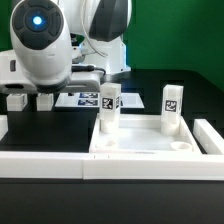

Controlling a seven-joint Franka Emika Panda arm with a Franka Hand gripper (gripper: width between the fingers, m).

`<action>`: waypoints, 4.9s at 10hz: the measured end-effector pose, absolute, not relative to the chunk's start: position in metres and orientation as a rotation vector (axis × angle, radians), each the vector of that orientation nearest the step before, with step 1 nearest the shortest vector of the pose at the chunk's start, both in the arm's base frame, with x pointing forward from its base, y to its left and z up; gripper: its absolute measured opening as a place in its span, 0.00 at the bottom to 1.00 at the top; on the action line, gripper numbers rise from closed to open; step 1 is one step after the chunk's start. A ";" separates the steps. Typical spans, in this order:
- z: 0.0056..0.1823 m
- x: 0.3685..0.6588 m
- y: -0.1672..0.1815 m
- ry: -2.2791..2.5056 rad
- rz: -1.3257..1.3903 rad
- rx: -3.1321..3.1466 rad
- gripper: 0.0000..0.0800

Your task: Assemble square table

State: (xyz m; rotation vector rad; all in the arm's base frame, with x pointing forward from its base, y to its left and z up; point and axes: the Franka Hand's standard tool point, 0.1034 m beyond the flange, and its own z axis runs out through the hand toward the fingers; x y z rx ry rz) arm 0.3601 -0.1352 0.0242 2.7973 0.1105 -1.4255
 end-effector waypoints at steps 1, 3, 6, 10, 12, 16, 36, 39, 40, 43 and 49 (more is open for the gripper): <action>0.024 0.359 -0.136 0.114 -1.429 2.798 0.81; 0.025 0.362 -0.136 0.131 -1.424 2.804 0.81; 0.025 0.365 -0.133 0.147 -1.417 2.802 0.81; 0.011 0.357 -0.132 0.189 -1.420 2.807 0.81; 0.007 0.354 -0.130 0.219 -1.413 2.817 0.81; 0.007 0.355 -0.129 0.226 -1.412 2.816 0.57; 0.062 0.392 -0.125 0.304 -1.016 2.966 0.37; 0.083 0.409 -0.119 0.303 -0.779 3.051 0.37; 0.106 0.432 -0.113 0.260 -0.670 3.101 0.37; 0.146 0.486 -0.098 0.187 -0.388 3.142 0.37; 0.145 0.506 -0.096 0.173 0.236 3.119 0.37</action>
Offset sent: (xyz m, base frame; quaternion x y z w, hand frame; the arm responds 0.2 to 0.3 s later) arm 0.0057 0.0003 0.0080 -0.0012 -0.0063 0.0033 1.0000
